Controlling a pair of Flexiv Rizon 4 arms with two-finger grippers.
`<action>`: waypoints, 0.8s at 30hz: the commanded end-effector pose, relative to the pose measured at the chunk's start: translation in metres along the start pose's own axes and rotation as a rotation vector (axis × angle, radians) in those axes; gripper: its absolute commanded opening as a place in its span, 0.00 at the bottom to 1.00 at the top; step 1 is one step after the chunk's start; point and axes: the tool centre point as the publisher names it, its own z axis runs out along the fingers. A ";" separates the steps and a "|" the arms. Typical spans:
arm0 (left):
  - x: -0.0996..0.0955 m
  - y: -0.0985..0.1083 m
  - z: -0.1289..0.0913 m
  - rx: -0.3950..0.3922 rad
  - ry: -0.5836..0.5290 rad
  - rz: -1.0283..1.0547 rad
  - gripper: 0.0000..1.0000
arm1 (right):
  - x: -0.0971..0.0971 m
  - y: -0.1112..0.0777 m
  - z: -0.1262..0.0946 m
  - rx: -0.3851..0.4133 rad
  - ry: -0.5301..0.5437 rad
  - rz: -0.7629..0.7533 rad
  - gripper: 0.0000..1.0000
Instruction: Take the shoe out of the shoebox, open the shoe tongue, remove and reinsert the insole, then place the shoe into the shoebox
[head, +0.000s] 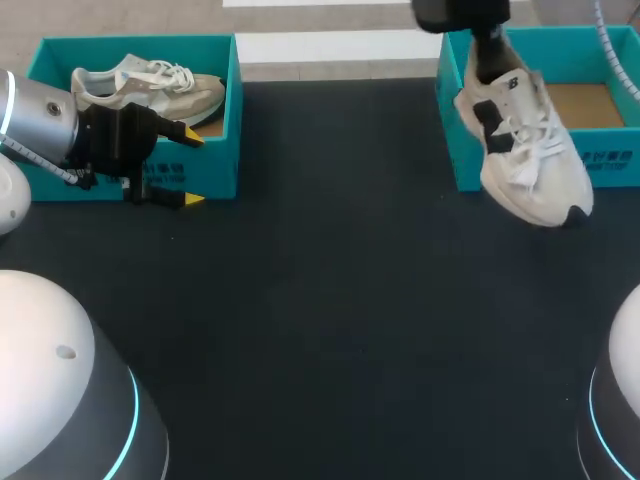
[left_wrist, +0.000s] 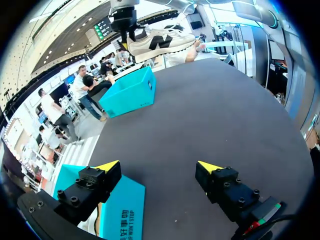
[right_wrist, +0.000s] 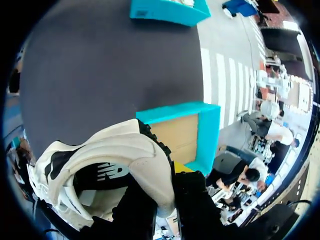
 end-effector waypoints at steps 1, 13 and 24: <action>0.001 -0.001 0.000 -0.002 -0.001 0.000 1.00 | -0.032 -0.037 0.030 -0.021 0.018 0.039 0.00; 0.001 -0.001 0.000 -0.002 -0.001 0.000 1.00 | -0.078 -0.127 0.085 0.007 0.053 0.205 0.00; 0.001 -0.001 0.000 -0.002 -0.001 0.000 1.00 | -0.078 -0.127 0.085 0.007 0.053 0.205 0.00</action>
